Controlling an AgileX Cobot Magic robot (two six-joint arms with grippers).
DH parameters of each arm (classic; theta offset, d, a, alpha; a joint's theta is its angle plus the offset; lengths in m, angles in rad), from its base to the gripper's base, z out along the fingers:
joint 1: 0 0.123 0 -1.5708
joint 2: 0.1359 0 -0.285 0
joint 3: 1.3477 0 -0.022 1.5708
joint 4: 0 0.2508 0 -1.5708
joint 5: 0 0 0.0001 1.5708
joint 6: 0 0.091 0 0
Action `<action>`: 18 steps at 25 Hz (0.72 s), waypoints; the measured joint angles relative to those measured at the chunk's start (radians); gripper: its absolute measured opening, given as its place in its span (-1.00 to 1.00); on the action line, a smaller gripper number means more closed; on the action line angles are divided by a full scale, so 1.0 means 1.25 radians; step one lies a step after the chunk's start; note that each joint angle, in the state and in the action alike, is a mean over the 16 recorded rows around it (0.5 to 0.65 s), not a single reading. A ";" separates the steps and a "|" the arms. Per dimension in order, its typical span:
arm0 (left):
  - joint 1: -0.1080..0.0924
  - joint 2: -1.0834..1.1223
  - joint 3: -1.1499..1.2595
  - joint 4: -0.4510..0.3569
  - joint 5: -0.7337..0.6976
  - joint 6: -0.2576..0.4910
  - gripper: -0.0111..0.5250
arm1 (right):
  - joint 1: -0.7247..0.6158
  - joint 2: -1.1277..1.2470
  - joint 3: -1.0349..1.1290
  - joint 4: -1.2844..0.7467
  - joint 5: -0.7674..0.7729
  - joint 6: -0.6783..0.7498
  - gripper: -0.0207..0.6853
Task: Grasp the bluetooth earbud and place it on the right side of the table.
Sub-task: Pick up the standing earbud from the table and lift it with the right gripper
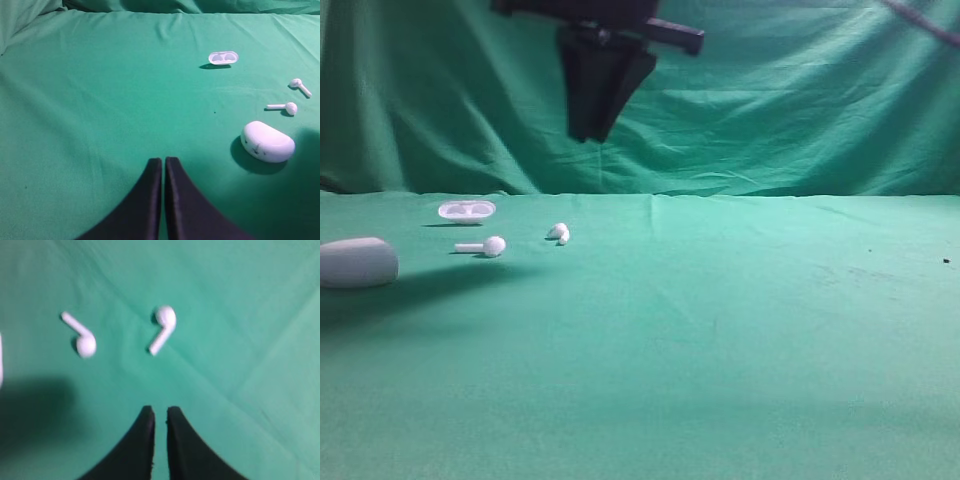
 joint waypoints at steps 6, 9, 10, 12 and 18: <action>0.000 0.000 0.000 0.000 0.000 0.000 -0.96 | 0.001 0.076 -0.082 -0.010 0.026 0.033 0.42; 0.000 0.000 0.000 0.000 0.000 0.000 -0.96 | 0.002 0.099 -0.105 -0.016 0.035 0.045 0.45; 0.000 0.000 0.000 0.000 0.000 0.000 -0.96 | 0.002 0.104 -0.109 -0.017 0.037 0.048 0.45; 0.000 0.000 0.000 0.000 0.000 0.000 -0.96 | 0.002 0.112 -0.115 -0.020 0.038 0.052 0.46; 0.000 0.000 0.000 0.000 0.000 0.000 -0.96 | 0.001 0.124 -0.120 -0.026 0.036 0.060 0.46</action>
